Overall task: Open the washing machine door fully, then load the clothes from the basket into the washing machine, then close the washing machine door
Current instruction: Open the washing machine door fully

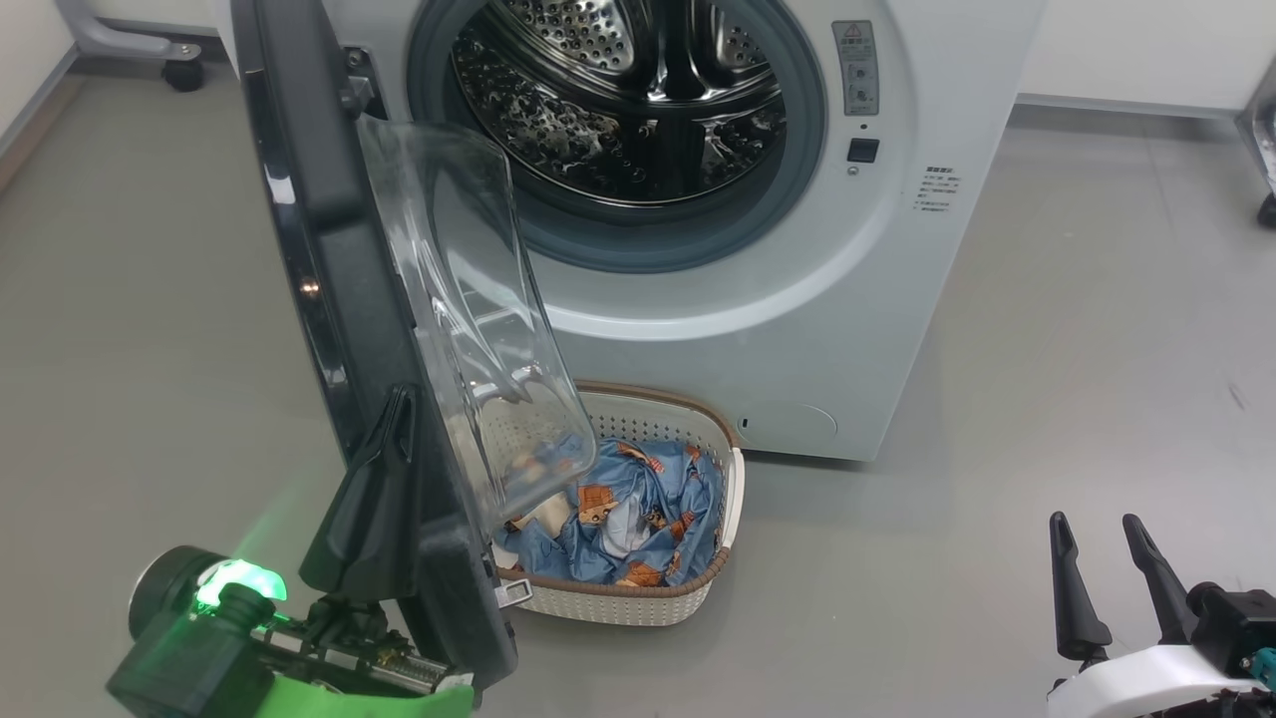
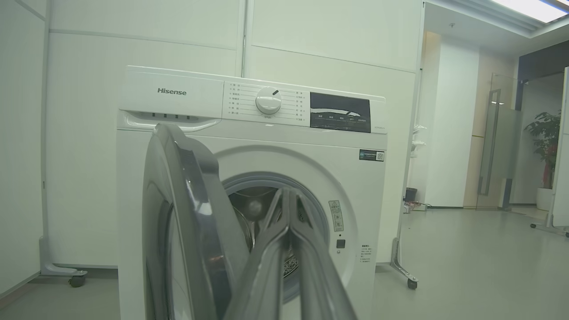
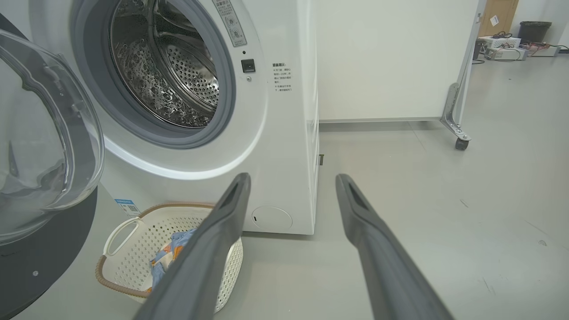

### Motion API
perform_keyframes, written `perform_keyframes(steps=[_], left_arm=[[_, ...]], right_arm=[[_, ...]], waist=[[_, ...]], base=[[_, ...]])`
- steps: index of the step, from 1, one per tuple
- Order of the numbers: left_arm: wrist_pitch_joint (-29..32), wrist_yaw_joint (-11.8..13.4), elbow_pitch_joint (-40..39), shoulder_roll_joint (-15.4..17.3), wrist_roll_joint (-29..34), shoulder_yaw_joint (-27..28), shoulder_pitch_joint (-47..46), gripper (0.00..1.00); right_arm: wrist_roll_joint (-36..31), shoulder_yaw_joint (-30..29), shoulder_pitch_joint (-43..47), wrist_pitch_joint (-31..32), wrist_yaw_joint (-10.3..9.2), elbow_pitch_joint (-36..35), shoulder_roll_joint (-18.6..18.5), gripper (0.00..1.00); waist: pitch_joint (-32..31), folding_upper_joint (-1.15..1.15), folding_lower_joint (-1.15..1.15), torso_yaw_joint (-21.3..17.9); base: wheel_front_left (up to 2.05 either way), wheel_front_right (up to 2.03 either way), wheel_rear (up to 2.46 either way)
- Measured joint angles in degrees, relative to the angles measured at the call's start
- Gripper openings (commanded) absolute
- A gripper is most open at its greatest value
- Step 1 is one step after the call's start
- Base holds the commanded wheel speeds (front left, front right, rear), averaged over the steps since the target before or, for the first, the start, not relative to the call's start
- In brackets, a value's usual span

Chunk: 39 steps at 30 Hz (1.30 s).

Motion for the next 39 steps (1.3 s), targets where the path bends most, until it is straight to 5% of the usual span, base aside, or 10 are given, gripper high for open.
perform_keyframes(steps=[19,39], left_arm=[[7.3,-0.2,1.7,0.5,-9.3,-11.5,4.4,0.0],[11.2,1.0,7.8,0.5,-10.6,-10.5,5.6,0.0]], right_arm=[[0.1,0.5,0.0,0.0,0.0,0.5,0.1,1.0],[0.1,1.2,0.0,0.0,0.0,0.9,0.0,1.0]], waist=[[0.3,0.0,0.0,2.9],[1.3,0.0,0.0,2.9]], base=[[0.0,0.0,0.0],[0.0,0.0,0.0]])
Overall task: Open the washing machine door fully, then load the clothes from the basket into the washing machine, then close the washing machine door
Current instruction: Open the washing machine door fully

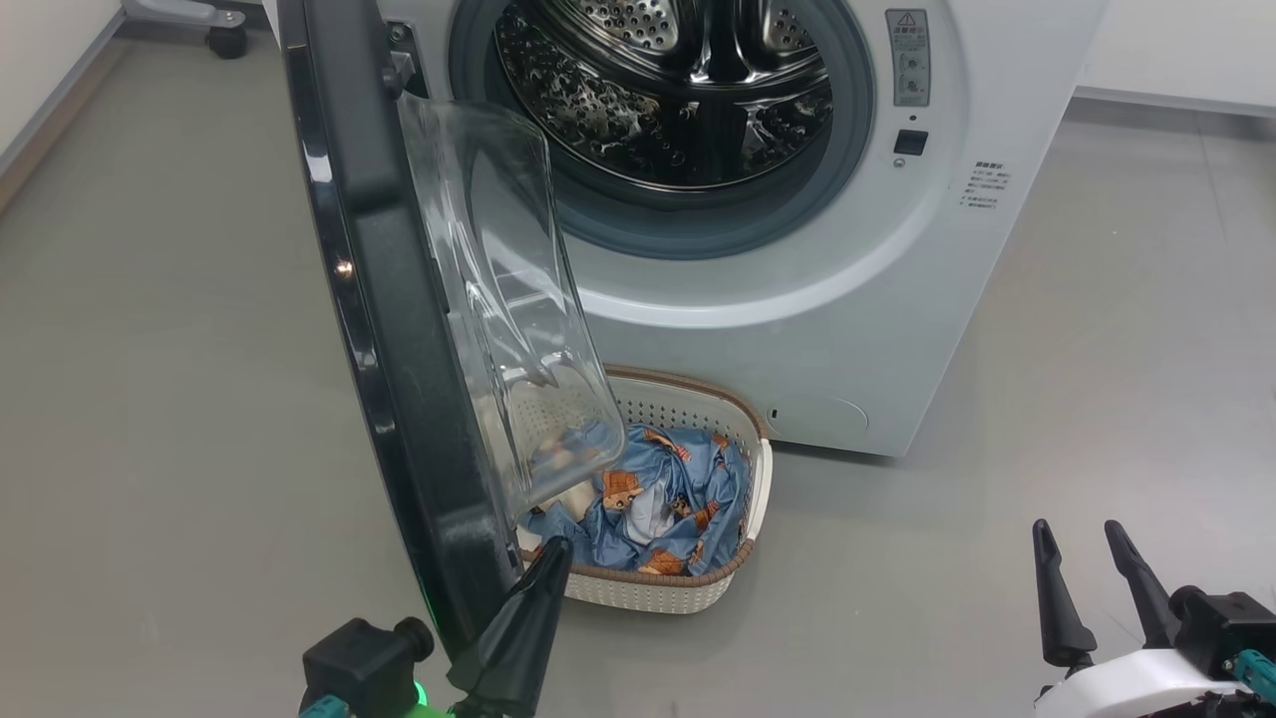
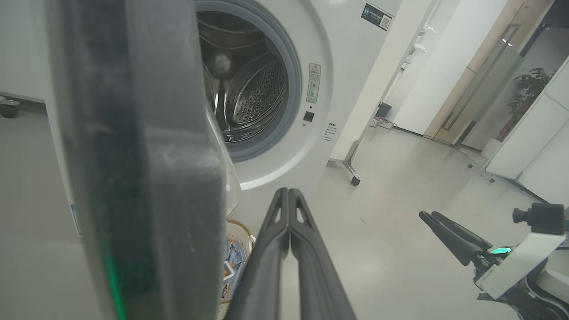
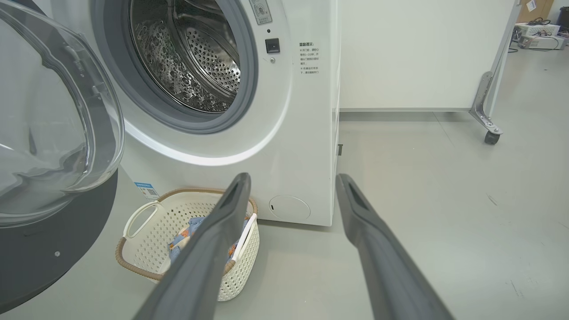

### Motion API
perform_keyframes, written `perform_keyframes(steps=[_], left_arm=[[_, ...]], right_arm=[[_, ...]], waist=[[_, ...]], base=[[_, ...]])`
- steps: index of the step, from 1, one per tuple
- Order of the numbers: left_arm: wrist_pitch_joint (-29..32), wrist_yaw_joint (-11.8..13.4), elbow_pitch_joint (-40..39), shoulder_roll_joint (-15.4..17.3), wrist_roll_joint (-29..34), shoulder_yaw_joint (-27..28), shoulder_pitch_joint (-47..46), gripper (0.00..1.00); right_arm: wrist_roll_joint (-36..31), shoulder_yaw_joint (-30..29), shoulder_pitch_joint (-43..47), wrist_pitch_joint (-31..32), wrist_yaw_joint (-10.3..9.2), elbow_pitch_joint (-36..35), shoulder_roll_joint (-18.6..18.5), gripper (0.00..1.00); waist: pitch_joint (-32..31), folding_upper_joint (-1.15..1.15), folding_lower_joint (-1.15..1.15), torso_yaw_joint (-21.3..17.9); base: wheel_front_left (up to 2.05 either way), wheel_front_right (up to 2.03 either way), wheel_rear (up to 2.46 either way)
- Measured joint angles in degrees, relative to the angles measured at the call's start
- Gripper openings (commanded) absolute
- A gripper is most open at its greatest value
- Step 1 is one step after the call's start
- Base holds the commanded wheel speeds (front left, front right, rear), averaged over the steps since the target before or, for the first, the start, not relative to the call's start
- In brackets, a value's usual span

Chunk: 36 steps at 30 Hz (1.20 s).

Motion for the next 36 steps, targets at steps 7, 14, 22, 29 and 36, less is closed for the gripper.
perform_keyframes(steps=[7,14,22,29,36], left_arm=[[0.1,1.2,0.7,0.0,0.8,1.2,0.0,0.0],[0.6,2.2,1.3,0.0,1.3,1.0,-0.2,0.0],[0.0,3.7,1.7,0.0,1.7,1.5,-0.4,0.0],[-0.8,4.6,1.8,0.0,1.8,1.2,-1.3,0.0],[-1.4,5.7,2.2,0.0,1.8,1.3,-1.9,0.0]], right_arm=[[0.0,0.0,0.0,0.0,0.0,0.0,-0.1,1.0],[0.4,-1.5,0.0,0.0,0.0,0.0,-0.1,1.0],[0.4,-1.6,0.0,0.0,0.0,-0.1,-0.1,1.0],[0.4,-1.7,0.0,0.0,0.0,-0.2,-0.4,1.0],[0.4,-1.5,-0.1,0.0,0.0,-0.2,-0.5,1.0]], waist=[[0.2,0.0,0.0,0.0],[0.6,0.0,0.0,0.8],[1.4,0.0,0.0,2.4],[2.0,0.0,0.0,4.1],[2.3,0.0,0.0,6.0]], base=[[0.0,0.0,0.0],[0.0,0.0,0.0],[0.0,0.0,0.0],[0.0,0.0,0.0],[0.0,0.0,0.0]])
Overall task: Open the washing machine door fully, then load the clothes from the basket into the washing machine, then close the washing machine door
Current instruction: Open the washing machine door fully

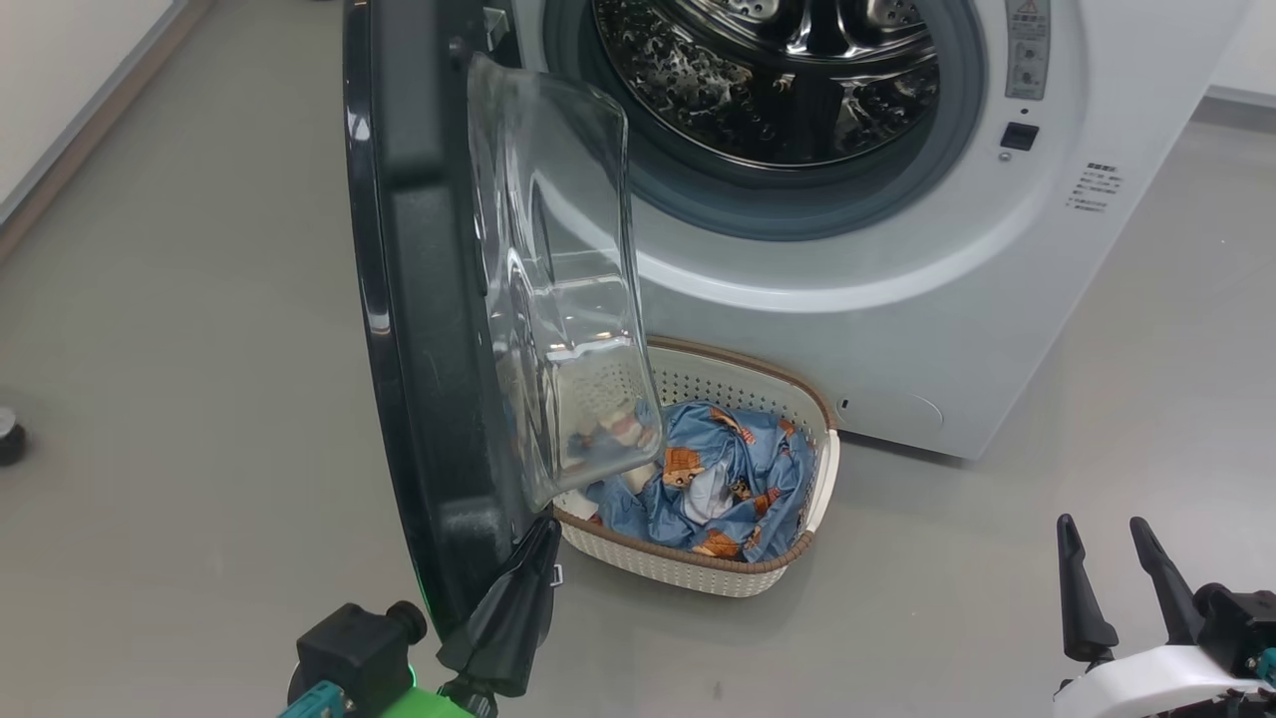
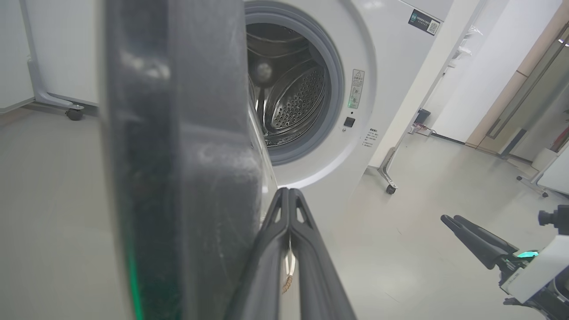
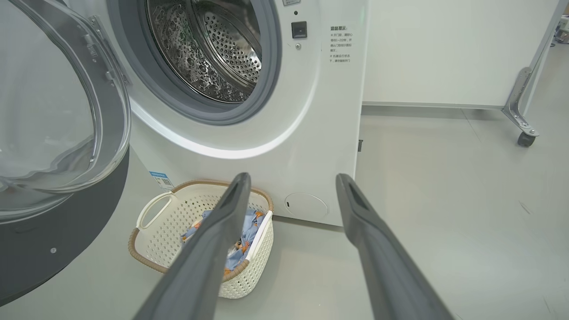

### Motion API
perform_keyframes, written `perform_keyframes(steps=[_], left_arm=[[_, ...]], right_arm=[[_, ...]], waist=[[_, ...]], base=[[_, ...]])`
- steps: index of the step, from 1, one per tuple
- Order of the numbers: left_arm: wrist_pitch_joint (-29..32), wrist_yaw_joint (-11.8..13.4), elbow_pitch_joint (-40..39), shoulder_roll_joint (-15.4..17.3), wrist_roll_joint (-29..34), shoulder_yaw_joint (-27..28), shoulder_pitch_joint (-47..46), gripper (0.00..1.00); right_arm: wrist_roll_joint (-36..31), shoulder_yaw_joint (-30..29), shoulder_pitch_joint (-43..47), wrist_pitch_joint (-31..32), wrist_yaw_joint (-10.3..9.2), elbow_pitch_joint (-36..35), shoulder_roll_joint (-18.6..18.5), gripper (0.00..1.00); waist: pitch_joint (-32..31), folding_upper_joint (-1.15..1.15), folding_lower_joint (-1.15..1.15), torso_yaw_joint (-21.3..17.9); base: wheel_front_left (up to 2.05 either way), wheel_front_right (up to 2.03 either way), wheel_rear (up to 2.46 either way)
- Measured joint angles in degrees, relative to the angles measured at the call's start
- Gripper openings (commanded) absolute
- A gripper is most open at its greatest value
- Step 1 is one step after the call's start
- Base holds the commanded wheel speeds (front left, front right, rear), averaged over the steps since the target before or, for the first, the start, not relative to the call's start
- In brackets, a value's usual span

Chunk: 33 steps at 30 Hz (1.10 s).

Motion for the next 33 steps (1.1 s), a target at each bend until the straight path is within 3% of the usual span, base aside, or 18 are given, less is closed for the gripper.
perform_keyframes(steps=[12,33], left_arm=[[-0.6,2.3,1.4,0.0,0.9,2.3,-0.7,0.0],[-4.2,5.3,9.7,0.0,1.4,15.5,-4.4,0.0]], right_arm=[[0.0,0.4,0.0,0.0,0.0,0.0,-0.4,1.0],[0.0,2.4,-0.3,0.0,0.01,0.2,-1.6,1.0]], waist=[[0.5,0.0,0.0,3.4],[1.6,0.0,0.0,5.7]], base=[[0.0,0.0,0.0],[0.0,0.0,0.0]])
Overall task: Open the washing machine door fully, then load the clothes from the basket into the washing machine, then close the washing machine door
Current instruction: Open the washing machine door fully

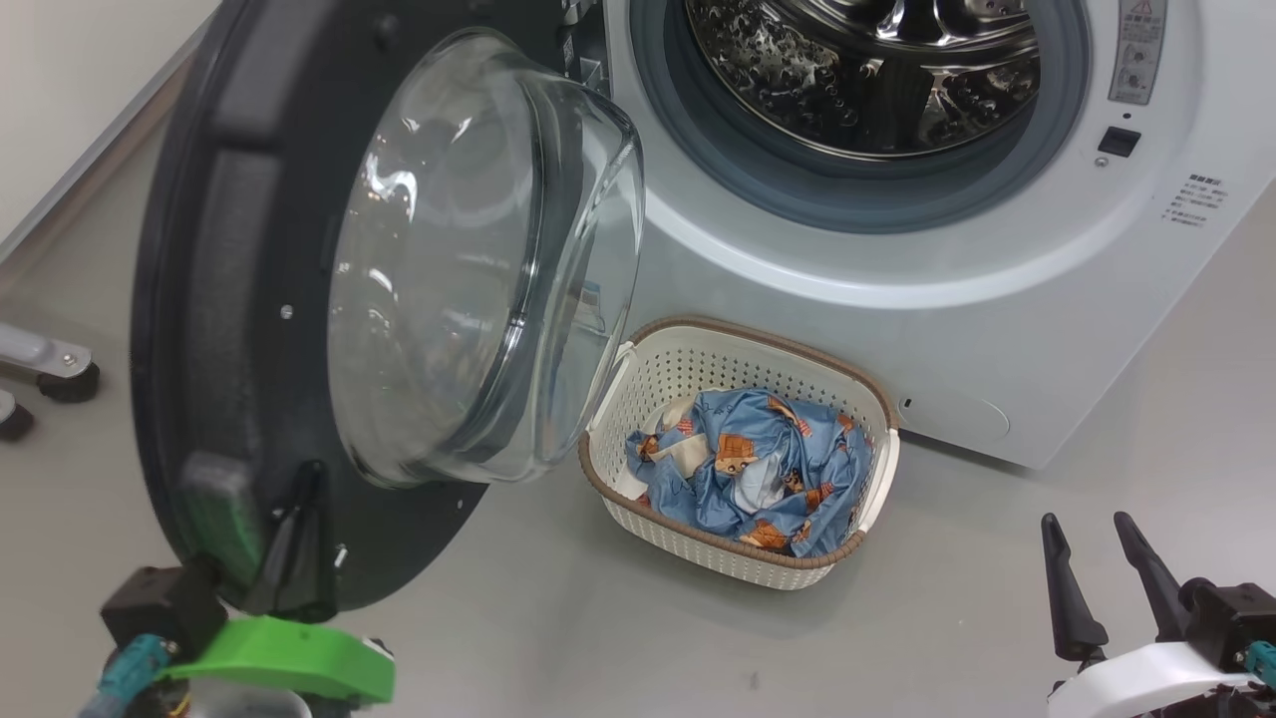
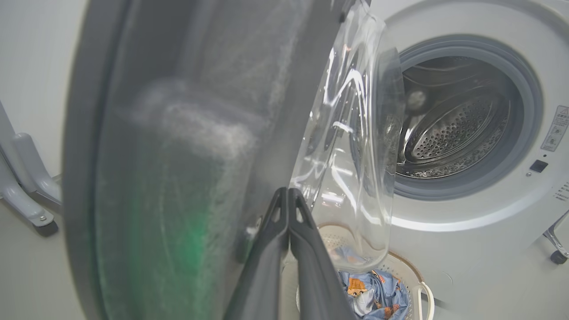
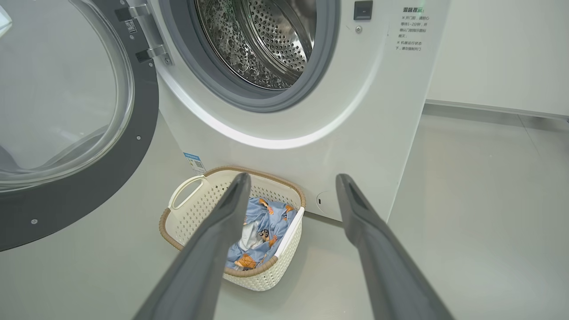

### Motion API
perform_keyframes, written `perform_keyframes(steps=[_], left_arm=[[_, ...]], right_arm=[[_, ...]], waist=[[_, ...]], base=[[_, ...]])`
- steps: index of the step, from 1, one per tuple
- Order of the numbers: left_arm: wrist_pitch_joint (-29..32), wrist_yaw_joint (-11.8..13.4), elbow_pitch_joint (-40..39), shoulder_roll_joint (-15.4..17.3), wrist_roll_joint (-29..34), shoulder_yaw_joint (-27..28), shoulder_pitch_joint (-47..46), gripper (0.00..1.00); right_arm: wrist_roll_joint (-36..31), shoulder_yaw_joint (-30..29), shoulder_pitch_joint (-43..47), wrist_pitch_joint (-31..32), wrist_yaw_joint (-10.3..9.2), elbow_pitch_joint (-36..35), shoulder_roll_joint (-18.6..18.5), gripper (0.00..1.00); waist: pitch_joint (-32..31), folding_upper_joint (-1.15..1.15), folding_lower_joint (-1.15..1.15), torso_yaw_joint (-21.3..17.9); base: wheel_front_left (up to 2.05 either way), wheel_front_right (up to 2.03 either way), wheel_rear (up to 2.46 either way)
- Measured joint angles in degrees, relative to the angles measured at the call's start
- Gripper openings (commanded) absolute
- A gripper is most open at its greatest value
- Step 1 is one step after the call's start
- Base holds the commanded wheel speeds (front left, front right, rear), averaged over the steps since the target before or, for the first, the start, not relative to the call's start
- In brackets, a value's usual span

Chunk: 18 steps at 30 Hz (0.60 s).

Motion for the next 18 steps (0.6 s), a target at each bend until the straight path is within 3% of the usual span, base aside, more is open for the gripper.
perform_keyframes(steps=[18], left_arm=[[-6.0,0.8,11.7,-0.6,-2.5,10.7,-9.3,0.0]], right_arm=[[0.0,1.4,-1.1,0.0,0.0,0.3,-2.2,1.0]], waist=[[2.2,0.0,0.0,-1.2]], base=[[0.0,0.0,0.0]])
